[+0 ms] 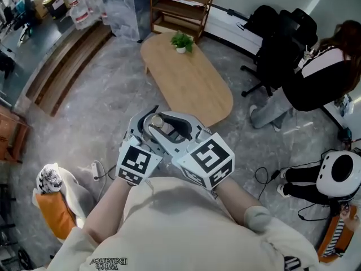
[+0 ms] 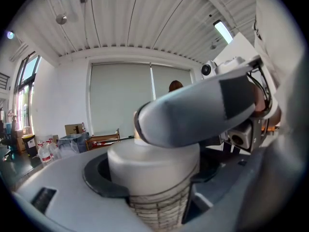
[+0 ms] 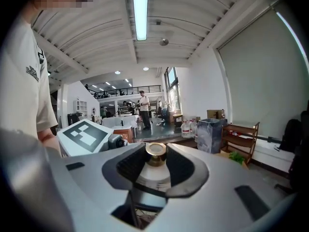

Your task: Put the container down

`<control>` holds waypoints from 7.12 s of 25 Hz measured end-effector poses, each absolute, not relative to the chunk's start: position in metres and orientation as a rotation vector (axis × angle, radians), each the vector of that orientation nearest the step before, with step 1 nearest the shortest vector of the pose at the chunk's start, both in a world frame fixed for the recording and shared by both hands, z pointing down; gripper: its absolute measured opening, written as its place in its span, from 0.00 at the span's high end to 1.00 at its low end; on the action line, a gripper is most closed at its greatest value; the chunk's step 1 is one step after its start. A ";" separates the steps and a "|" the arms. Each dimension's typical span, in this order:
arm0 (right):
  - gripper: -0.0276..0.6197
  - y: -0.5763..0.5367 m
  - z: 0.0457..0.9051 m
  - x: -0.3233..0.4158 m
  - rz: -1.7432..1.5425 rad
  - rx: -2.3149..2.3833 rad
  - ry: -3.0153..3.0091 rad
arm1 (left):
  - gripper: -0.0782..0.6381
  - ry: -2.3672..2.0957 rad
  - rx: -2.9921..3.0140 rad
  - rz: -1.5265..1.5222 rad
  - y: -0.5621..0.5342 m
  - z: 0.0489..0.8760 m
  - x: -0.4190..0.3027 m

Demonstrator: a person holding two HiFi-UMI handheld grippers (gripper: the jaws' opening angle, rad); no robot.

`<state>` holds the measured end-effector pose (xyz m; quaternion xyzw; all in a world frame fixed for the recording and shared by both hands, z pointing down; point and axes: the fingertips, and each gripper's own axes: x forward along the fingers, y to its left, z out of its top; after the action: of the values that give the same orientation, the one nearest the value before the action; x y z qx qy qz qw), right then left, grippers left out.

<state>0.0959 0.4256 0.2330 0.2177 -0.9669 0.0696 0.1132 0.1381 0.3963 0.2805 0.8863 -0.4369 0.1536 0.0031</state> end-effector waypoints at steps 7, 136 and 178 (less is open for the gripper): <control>0.78 0.359 0.247 0.066 0.224 0.668 -2.822 | 0.41 -1.330 2.791 0.480 0.331 0.294 0.109; 0.75 -0.229 0.828 -0.044 0.338 0.690 -2.595 | 0.40 -0.722 2.795 0.671 -0.239 0.875 0.015; 0.93 -0.228 0.407 -0.003 0.262 1.191 -2.616 | 0.70 -1.201 2.662 0.464 -0.225 0.467 -0.090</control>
<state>-0.0027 -0.2283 0.4068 0.4093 -0.8990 0.0900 0.1273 -0.0895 -0.2254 0.4669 0.8963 -0.4046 0.1564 0.0922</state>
